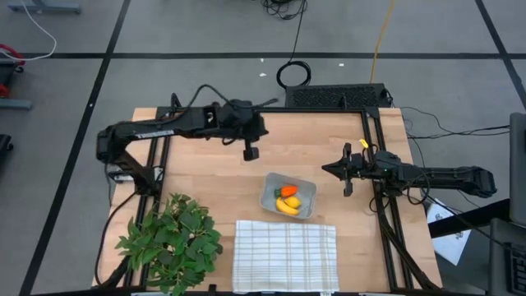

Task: Pick and placing Produce into tupperware
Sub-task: Adjust the gray bin

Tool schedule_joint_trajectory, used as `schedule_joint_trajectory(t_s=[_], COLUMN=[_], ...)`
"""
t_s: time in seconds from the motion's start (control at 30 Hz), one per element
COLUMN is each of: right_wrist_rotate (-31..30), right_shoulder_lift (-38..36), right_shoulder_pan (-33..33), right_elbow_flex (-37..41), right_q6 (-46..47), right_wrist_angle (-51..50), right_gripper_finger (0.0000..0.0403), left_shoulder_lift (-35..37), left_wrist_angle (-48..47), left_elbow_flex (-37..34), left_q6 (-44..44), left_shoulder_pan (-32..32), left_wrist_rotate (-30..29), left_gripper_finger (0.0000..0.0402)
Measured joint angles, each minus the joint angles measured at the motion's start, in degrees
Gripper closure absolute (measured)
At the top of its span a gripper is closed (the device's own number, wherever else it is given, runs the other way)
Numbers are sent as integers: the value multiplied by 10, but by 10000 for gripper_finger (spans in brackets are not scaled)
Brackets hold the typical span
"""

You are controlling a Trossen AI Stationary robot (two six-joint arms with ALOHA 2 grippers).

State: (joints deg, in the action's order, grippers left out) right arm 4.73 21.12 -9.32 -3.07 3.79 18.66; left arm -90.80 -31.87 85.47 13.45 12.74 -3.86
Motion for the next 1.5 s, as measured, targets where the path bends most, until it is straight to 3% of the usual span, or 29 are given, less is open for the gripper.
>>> schedule_joint_trajectory(t_s=[0.27,0.63,1.23,1.5], right_wrist_rotate=[-1,-2,-4,94], right_shoulder_lift=[0,0,-1,-1], right_shoulder_pan=[0,0,0,1], right_elbow_flex=[0,0,-19,-20], right_q6=[0,5,-24,-29], right_wrist_angle=[1,0,-57,-59], right_gripper_finger=[403,403,403,403], left_shoulder_lift=[44,45,35,15], left_wrist_angle=[186,376,434,475], left_elbow_flex=[-207,-381,-467,-480], left_q6=[-75,-172,-253,-272], left_shoulder_pan=[-3,-33,-99,-126], left_wrist_rotate=[23,24,-38,-38], left_gripper_finger=[401,401,401,401])
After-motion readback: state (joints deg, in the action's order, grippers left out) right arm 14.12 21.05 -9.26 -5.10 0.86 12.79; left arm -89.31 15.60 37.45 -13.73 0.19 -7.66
